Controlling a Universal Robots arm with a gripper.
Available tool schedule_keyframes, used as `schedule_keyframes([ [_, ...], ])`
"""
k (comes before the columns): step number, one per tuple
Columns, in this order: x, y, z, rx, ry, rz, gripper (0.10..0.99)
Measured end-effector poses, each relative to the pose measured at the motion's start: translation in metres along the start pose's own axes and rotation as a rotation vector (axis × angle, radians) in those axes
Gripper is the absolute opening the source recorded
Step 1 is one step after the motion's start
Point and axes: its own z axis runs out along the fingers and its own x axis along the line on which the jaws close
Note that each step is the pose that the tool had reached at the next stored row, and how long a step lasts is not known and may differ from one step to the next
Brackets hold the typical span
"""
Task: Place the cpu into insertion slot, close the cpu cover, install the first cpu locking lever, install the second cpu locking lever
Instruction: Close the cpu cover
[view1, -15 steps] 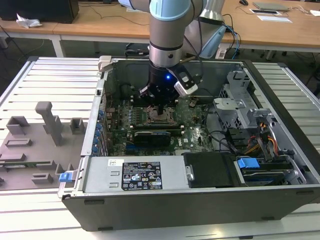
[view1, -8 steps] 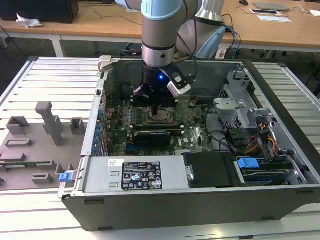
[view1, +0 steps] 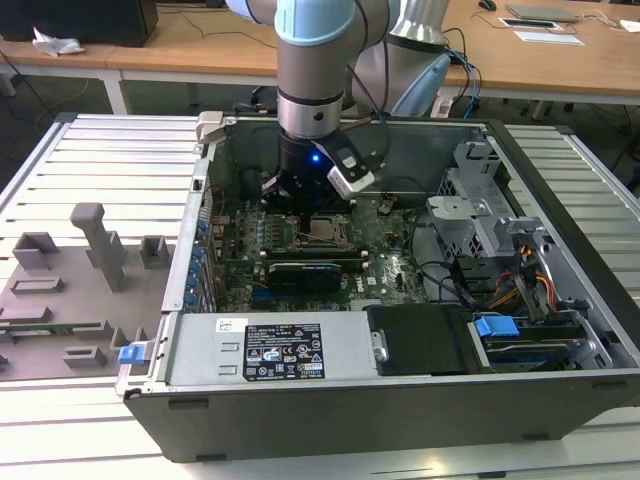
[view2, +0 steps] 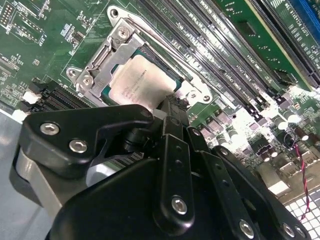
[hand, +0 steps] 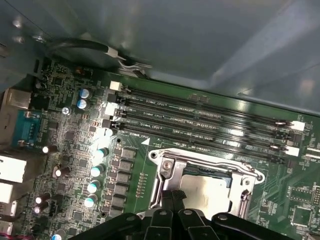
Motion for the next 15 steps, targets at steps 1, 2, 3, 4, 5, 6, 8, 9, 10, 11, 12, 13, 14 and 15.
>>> schedule_keyframes([
  [1, -0.0002, 0.0006, 0.0004, 0.000, -0.0002, 0.000, 0.106],
  [2, -0.0003, 0.0014, 0.0008, -0.001, -0.0003, 0.000, 0.106],
  [3, -0.0003, 0.0016, 0.0012, -0.001, -0.0004, 0.000, 0.106],
  [4, -0.0004, 0.0017, 0.0017, -0.001, -0.0003, 0.000, 0.106],
  [5, -0.0003, 0.0017, 0.0028, -0.001, -0.0003, 0.000, 0.106],
  [6, -0.0003, 0.0017, 0.0033, -0.001, -0.0002, 0.000, 0.106],
  [8, -0.0012, 0.0015, 0.0039, -0.001, -0.0002, 0.000, 0.106],
  [9, -0.0026, 0.0012, 0.0040, -0.001, -0.0002, 0.000, 0.106],
  [10, -0.0037, 0.0010, 0.0041, -0.001, -0.0003, 0.000, 0.106],
  [11, -0.0050, 0.0007, 0.0042, -0.001, -0.0002, 0.000, 0.106],
  [12, -0.0058, 0.0005, 0.0043, -0.001, -0.0002, 0.000, 0.106],
  [13, -0.0060, 0.0005, 0.0043, -0.001, -0.0001, 0.000, 0.106],
  [14, -0.0060, 0.0005, 0.0043, -0.001, -0.0001, 0.000, 0.106],
  [15, -0.0061, 0.0006, 0.0041, -0.001, -0.0002, 0.000, 0.106],
])
